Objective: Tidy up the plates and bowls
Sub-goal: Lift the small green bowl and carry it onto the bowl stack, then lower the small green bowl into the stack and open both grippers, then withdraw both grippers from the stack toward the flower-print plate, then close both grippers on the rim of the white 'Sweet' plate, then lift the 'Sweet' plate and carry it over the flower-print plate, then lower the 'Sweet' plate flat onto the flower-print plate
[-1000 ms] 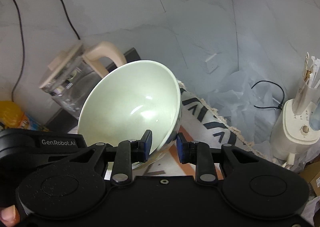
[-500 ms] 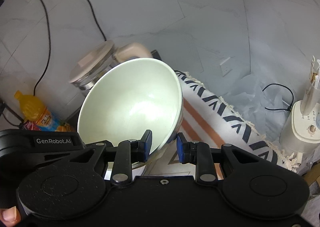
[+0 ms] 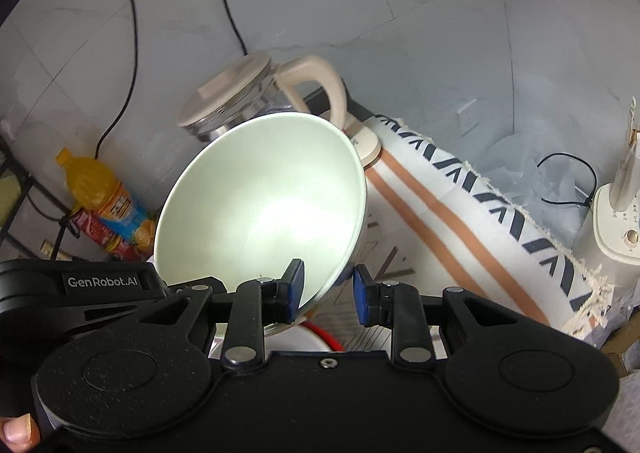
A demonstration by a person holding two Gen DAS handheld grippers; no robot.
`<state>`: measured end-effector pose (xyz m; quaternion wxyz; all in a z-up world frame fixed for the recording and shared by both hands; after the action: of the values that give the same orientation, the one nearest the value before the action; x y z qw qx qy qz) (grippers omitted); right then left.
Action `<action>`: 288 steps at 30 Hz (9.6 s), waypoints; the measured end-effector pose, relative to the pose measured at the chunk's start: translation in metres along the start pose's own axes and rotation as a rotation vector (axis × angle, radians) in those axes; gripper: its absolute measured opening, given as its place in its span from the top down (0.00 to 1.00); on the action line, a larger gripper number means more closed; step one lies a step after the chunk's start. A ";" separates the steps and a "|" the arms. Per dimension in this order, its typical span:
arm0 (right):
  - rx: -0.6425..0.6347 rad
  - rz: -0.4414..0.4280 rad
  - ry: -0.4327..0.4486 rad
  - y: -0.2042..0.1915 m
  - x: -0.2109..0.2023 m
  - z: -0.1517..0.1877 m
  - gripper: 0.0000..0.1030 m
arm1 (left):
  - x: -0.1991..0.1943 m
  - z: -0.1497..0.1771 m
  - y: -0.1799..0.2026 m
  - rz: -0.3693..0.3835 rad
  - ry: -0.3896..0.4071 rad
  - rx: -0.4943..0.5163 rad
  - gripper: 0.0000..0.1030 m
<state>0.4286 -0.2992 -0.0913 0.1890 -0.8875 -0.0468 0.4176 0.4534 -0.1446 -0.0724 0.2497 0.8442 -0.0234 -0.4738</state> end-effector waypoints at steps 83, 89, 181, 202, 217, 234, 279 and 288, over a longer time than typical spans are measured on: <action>-0.130 0.135 -0.128 -0.026 -0.017 0.100 0.61 | -0.045 0.072 -0.104 -0.042 -0.101 -0.169 0.56; -0.148 0.117 -0.148 -0.035 -0.021 0.116 0.50 | -0.058 0.078 -0.120 -0.064 -0.079 -0.175 0.44; -0.222 0.025 -0.349 -0.222 0.171 0.084 0.54 | -0.009 -0.057 -0.326 -0.117 0.060 -0.459 0.56; -0.178 0.067 -0.304 -0.219 0.212 0.097 0.68 | 0.047 -0.076 -0.337 -0.070 0.037 -0.483 0.84; -0.192 0.012 -0.192 -0.225 0.180 0.088 0.86 | 0.023 -0.075 -0.321 -0.092 0.129 -0.411 0.92; -0.229 -0.058 -0.136 -0.223 0.125 0.106 0.86 | -0.035 -0.036 -0.302 -0.129 0.198 -0.409 0.91; -0.385 -0.141 -0.145 -0.181 0.026 0.193 0.86 | -0.116 0.124 -0.287 -0.198 0.224 -0.497 0.89; -0.392 -0.116 -0.145 -0.177 0.026 0.197 0.86 | -0.111 0.130 -0.289 -0.189 0.205 -0.504 0.89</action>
<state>0.3097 -0.0712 -0.1580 0.0326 -0.8708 -0.1914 0.4517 0.2298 0.0862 -0.1687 0.4076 0.7974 0.1992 -0.3979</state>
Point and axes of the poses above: each gripper's, at about its wrist camera, not at the fingertips, and x roughly the way its jaws point, y to its right, z to its underside, the point moved 3 cm from there along x, roughly the way its jaws point, and after that the axes turned 5 degrees about z, right-handed, at the moved point
